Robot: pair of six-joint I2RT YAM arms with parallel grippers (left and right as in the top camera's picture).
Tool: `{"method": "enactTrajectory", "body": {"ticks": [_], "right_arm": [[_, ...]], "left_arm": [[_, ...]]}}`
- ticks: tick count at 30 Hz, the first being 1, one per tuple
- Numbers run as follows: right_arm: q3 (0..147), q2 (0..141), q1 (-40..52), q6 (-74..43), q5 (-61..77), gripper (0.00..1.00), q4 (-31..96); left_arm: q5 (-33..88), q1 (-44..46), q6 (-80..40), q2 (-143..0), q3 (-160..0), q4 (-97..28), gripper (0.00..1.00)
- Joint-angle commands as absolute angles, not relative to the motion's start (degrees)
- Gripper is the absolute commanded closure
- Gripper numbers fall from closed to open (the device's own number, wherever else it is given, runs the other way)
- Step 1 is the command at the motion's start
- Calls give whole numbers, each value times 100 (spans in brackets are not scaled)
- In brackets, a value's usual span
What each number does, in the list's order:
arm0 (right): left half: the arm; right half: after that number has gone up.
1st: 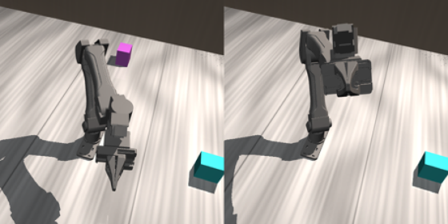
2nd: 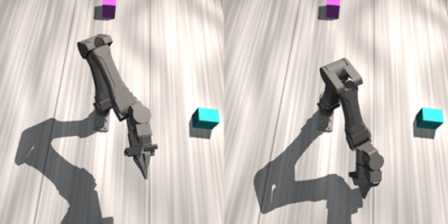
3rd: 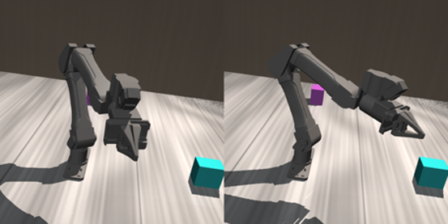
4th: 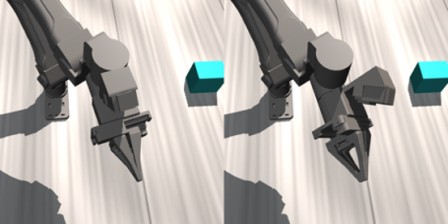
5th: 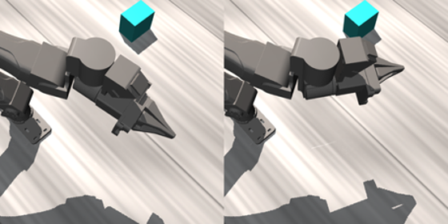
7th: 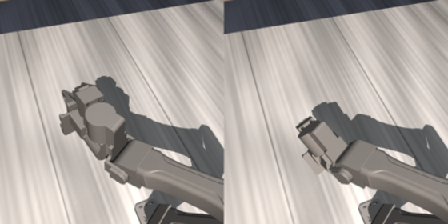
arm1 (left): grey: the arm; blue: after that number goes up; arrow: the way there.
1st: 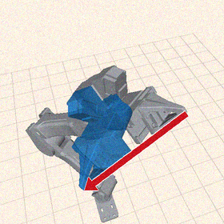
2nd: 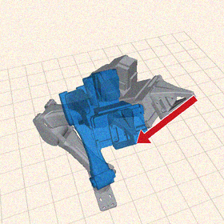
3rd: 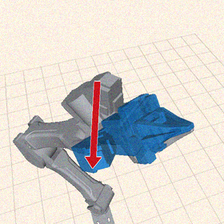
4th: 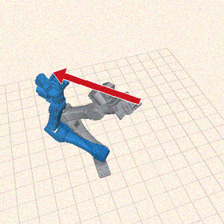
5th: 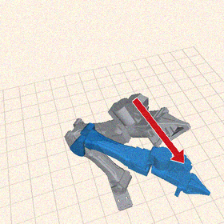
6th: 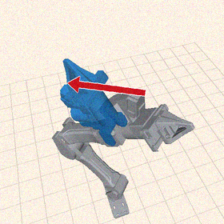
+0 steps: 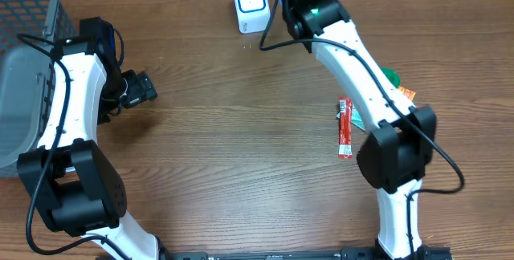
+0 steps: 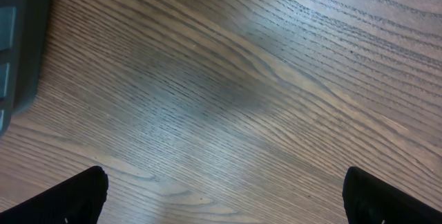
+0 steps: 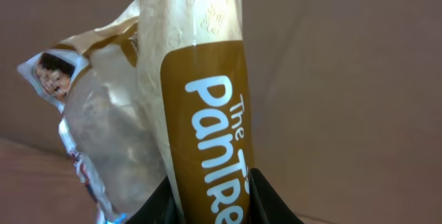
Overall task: Scan the item barcode
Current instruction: 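Raise the PanTree bag to the scanner and hold it there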
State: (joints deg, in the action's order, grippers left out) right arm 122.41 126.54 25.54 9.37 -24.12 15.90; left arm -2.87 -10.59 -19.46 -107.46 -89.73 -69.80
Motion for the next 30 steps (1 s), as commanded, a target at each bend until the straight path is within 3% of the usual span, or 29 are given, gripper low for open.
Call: {"method": "enactTrajectory", "body": {"ticks": [1, 16, 30], "right_arm": [[12302, 12980, 2582, 958, -3621, 96, 1114], [12302, 14062, 3100, 2316, -4565, 96, -447], [12298, 14223, 3446, 2753, -4602, 96, 21]], "left_arm": [[-338, -1037, -1927, -10639, -9048, -6980, 0], [-338, -1037, -1927, -10639, -9048, -6978, 0], [-338, -1037, -1927, -10639, -9048, -6980, 0]]}}
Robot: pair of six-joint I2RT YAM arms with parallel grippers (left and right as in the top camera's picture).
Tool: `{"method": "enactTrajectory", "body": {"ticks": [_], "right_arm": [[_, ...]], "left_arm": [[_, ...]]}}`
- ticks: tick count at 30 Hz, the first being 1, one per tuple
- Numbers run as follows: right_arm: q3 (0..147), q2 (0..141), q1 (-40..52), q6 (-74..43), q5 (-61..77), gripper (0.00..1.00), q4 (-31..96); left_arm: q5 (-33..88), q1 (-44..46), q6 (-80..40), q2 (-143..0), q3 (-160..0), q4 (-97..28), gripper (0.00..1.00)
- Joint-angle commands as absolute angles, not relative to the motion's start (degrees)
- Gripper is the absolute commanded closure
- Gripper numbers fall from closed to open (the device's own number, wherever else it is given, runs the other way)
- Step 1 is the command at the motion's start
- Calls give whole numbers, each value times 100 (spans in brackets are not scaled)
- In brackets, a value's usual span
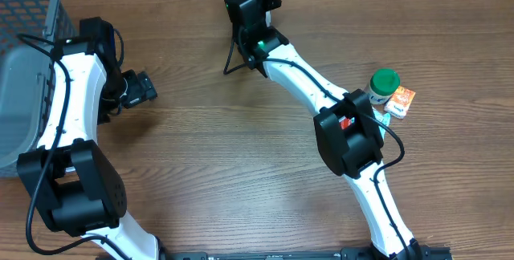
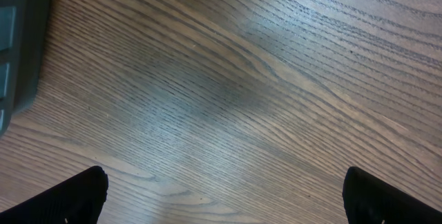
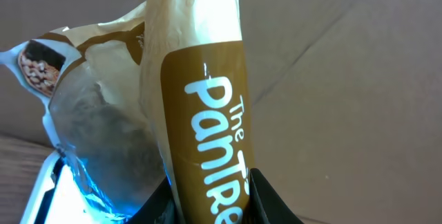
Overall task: Scan the item barcode
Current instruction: 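Raise the PanTree bag to the scanner and hold it there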
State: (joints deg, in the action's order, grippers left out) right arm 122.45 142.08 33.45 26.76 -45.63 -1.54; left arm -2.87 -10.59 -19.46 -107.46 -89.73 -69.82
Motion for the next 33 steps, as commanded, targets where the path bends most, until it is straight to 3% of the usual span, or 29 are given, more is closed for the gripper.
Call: {"method": "enactTrajectory", "body": {"ticks": [1, 11, 19, 33], "right_arm": [[12298, 14223, 3459, 2753, -4602, 96, 102], [12298, 14223, 3527, 2757, -4523, 96, 679], [12298, 14221, 3424, 5277, -4814, 96, -1776], [12291, 14597, 3319, 4790, -4797, 96, -1570]], "left_arm": [[-338, -1037, -1927, -10639, -9048, -6980, 0], [-338, -1037, -1927, -10639, -9048, -6978, 0], [-338, -1037, -1927, -10639, -9048, -6978, 0], [-338, -1037, -1927, -10639, -9048, -6978, 0]]}}
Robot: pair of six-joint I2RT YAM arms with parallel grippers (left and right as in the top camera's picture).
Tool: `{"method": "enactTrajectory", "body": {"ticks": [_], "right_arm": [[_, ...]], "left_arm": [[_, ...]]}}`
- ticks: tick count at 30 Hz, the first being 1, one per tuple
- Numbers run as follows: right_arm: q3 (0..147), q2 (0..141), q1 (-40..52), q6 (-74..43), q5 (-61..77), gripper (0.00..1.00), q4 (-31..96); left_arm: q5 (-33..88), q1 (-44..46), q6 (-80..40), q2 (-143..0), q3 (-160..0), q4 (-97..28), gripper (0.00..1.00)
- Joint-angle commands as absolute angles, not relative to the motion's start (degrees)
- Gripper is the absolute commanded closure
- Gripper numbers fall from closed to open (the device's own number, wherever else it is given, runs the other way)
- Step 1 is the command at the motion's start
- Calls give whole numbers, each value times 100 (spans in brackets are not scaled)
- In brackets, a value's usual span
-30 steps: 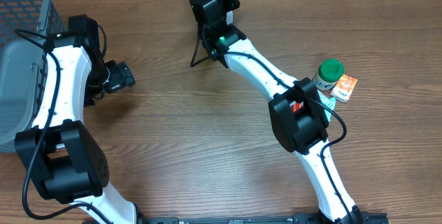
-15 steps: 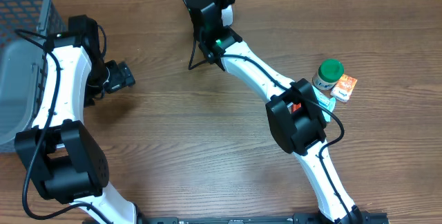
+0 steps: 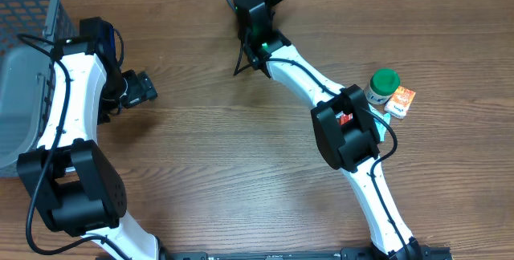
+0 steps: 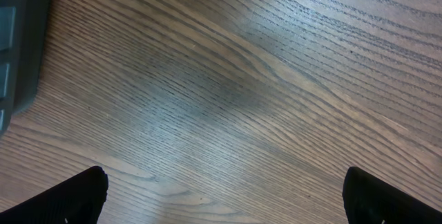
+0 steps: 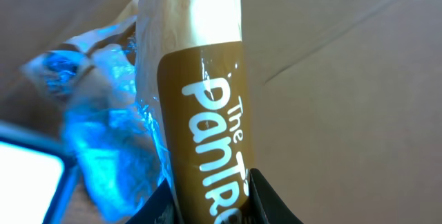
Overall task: Scan the item barcode
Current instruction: 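Raise the PanTree bag to the scanner and hold it there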
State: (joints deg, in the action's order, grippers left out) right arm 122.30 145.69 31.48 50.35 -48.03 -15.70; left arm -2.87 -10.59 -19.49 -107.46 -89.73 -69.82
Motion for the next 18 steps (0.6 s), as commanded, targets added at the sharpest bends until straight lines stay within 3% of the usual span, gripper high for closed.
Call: {"method": "enactTrajectory", "body": {"ticks": [1, 11, 18], "right_arm": [[12263, 14599, 3389, 4792, -4790, 96, -1520], [12208, 14597, 3704, 4665, -4779, 96, -805], [12208, 14597, 3793, 3380, -4703, 96, 45]], "left_arm": [[-338, -1037, -1927, -10639, -9048, -6978, 0], [-338, -1037, -1927, -10639, -9048, -6980, 0], [-338, -1037, -1927, -10639, -9048, -6980, 0]]}}
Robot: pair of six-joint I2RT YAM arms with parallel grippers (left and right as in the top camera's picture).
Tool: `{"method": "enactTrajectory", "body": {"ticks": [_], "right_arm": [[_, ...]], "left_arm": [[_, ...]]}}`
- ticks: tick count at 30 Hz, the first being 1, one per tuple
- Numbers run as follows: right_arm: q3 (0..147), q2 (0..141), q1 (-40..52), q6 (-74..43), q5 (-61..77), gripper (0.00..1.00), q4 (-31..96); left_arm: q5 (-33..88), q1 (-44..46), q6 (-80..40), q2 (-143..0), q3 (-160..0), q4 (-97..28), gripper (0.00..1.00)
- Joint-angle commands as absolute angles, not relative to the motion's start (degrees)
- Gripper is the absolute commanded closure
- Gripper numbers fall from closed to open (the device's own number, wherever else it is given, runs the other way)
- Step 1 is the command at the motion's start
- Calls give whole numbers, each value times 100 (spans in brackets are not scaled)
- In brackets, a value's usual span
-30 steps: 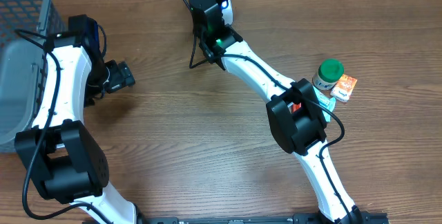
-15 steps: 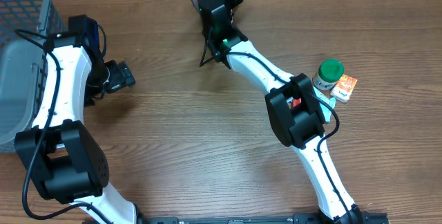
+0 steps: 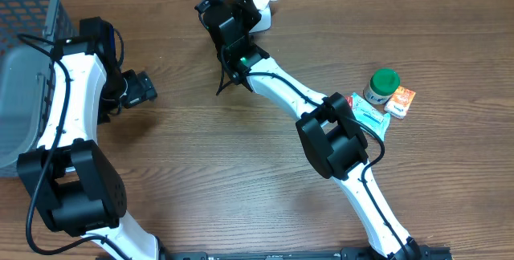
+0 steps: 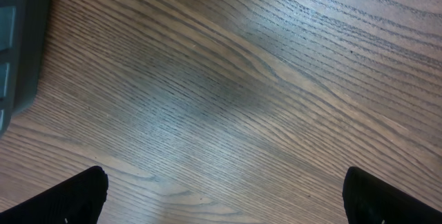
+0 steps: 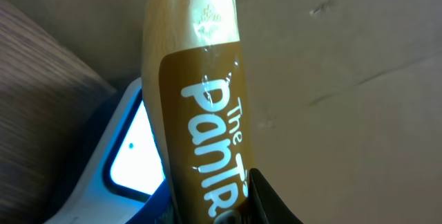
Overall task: Scan the item barcode
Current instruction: 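Raise the PanTree bag to the scanner and hold it there, then carry the PanTree bag right and release it beside the red stick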
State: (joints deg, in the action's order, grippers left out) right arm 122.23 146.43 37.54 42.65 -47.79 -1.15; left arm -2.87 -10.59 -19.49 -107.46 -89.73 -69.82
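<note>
A cream snack pack [image 5: 200,113] with a brown label stands upright in my right gripper [image 5: 207,203], which is shut on its lower part. Just behind and left of it is the white scanner [image 5: 135,155], its window lit pale blue. Overhead, the right gripper is at the table's far edge with the pack above it, and only a white edge of the scanner [image 3: 263,15] shows. My left gripper [image 4: 228,200] is open over bare wood, with nothing between its fingers [image 4: 83,196]. Overhead, the left gripper [image 3: 140,87] is at the left.
A grey mesh basket [image 3: 24,51] stands at the far left; its corner [image 4: 17,44] shows in the left wrist view. A green-lidded jar [image 3: 384,85], an orange packet [image 3: 401,101] and a flat packet [image 3: 365,111] lie at the right, by the right arm.
My right gripper has shifted left with the pack. The blue glare is off the pack, and the scanner's lit window now shows beside its left edge. The left arm has not moved.
My right gripper held the pack just right of the scanner at the far edge. Then the arm had swung left over the scanner, and blue light fell on the pack's clear end, stronger a moment later. Now the pack is further left beside the lit window.
</note>
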Motion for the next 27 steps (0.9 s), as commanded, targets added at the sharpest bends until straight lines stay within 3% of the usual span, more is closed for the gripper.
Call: {"method": "enactTrajectory", "body": {"ticks": [1, 9, 18, 22, 27], "right_arm": [[12208, 14599, 3793, 3247, -4668, 96, 84], [12228, 14499, 3793, 2998, -4950, 97, 143], [12228, 13096, 3791, 2674, -6163, 97, 596], [12226, 12525, 3763, 1131, -6176, 97, 2711], [12226, 12234, 3594, -1002, -3896, 97, 6143]], "left_arm": [[-338, -1037, -1927, -10639, -9048, -6980, 0], [-338, -1037, -1927, -10639, -9048, -6978, 0], [-338, -1037, -1927, -10639, -9048, -6980, 0], [-338, -1037, -1927, -10639, -9048, -6978, 0], [-338, -1037, -1927, -10639, -9048, -6980, 0]]}}
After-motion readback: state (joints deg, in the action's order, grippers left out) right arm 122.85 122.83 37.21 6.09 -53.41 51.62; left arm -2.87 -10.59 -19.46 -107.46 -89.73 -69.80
